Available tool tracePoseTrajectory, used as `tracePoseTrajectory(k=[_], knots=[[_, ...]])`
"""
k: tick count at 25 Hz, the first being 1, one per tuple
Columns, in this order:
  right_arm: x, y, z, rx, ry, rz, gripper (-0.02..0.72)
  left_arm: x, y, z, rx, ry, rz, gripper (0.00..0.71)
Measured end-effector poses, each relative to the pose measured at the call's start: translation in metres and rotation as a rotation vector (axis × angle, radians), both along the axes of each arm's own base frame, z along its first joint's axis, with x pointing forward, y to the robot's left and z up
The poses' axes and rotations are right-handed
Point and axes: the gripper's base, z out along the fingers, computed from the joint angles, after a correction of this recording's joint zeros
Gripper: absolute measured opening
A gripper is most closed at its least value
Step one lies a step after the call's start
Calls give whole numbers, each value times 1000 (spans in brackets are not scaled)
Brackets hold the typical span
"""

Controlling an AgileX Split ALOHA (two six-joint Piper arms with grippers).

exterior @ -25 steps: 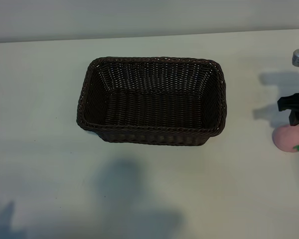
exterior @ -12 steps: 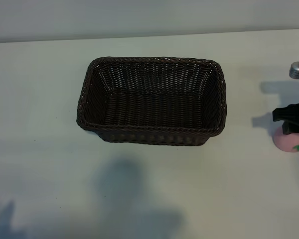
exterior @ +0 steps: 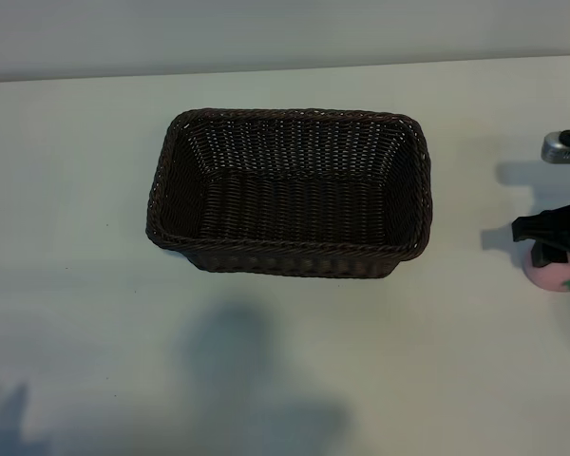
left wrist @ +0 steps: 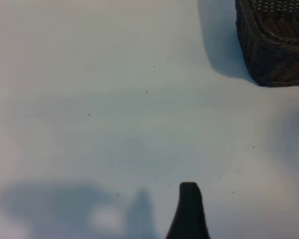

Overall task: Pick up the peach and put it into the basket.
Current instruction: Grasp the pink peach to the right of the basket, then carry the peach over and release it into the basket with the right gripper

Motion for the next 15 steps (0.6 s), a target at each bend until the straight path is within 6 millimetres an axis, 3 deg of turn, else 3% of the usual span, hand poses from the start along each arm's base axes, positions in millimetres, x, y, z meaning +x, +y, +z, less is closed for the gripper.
tracePoseTrajectory(k=[2, 4, 9, 11, 15], knots=[[0, 0, -3, 0, 7, -1, 532, 0, 0, 0, 0, 0, 0, 587], [1, 0, -3, 2, 7, -3, 458, 0, 0, 0, 0, 0, 0, 587], [1, 0, -3, 8, 7, -19, 111, 0, 0, 0, 0, 0, 0, 587], [0, 0, -3, 10, 11, -21, 59, 0, 0, 0, 0, 0, 0, 587], [1, 1, 5, 16, 10, -21, 46, 0, 0, 0, 0, 0, 0, 587]])
